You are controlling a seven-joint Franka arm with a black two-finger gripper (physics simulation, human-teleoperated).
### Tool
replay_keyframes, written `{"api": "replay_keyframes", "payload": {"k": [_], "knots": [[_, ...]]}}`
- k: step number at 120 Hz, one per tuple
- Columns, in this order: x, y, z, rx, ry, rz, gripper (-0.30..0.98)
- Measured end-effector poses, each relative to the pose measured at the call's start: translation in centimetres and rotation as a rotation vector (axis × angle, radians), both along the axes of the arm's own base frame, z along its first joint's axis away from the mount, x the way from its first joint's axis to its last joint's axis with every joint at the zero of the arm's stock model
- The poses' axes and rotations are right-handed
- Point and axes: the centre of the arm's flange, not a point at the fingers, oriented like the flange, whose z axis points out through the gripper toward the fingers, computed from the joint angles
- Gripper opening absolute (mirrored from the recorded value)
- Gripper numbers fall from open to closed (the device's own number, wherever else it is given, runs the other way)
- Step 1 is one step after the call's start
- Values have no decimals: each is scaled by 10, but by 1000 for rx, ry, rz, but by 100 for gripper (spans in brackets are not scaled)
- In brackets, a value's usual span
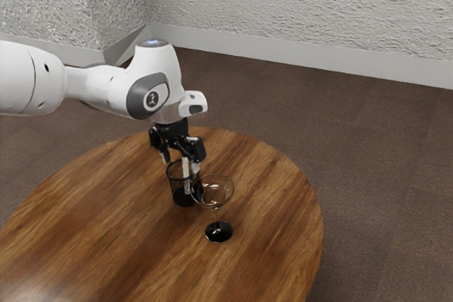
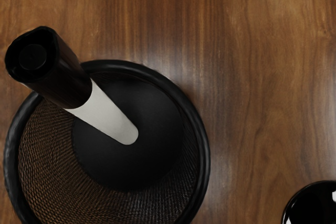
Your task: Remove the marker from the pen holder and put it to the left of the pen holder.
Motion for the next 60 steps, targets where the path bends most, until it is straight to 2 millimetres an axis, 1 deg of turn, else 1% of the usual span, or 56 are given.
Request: {"api": "replay_keyframes", "payload": {"k": [15,24,32,38,47,60], "knots": [[10,9,5,62,-80,-10,69],[16,14,-3,77,-104,-5,69],[30,16,-14,73,-124,12,69],[38,17,-19,66,-135,25,69],[44,22,-21,52,-150,55,69],[47,25,-21,38,-163,83,67]]}}
